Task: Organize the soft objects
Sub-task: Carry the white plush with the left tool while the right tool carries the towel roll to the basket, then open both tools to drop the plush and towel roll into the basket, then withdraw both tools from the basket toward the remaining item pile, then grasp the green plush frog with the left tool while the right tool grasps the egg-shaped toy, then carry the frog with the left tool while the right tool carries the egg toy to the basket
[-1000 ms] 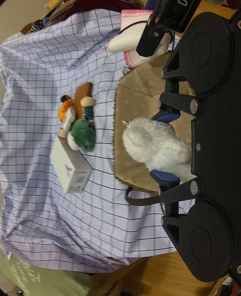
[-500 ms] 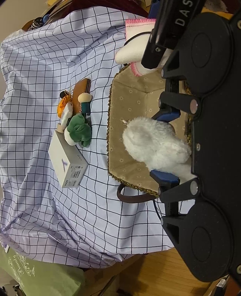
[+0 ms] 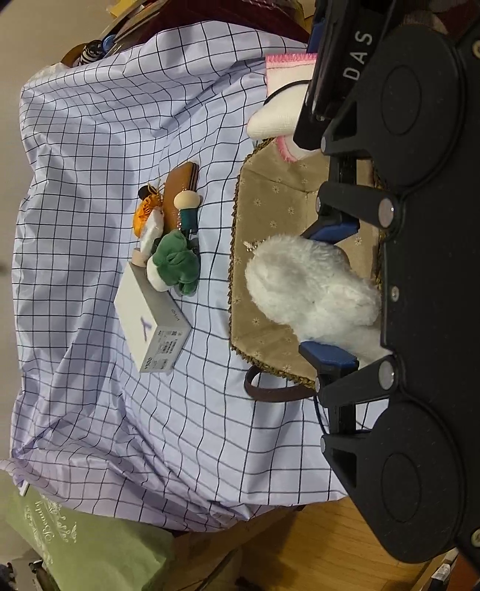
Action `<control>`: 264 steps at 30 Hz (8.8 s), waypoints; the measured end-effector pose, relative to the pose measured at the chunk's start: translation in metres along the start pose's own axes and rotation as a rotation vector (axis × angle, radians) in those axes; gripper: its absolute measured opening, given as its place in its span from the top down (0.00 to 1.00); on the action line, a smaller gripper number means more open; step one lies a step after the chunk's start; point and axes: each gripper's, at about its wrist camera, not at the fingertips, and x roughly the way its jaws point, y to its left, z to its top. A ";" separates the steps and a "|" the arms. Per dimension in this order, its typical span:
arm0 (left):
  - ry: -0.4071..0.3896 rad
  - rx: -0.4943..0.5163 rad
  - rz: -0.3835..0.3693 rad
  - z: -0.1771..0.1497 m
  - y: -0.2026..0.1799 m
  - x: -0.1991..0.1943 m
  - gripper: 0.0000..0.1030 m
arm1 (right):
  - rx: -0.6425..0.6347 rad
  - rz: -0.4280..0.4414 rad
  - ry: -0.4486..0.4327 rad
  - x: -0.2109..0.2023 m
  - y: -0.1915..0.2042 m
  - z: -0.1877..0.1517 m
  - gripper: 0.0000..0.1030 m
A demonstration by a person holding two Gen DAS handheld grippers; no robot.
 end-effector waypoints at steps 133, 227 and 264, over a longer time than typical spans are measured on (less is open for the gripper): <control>0.137 0.126 0.027 0.092 0.012 0.118 0.07 | -0.083 -0.059 0.048 0.157 0.001 0.120 0.14; 0.162 0.103 -0.121 0.151 -0.030 0.207 0.39 | 0.021 -0.148 0.069 0.196 -0.034 0.132 0.43; 0.042 0.040 -0.075 0.051 0.007 0.019 0.38 | -0.001 -0.031 -0.130 0.007 0.002 0.039 0.43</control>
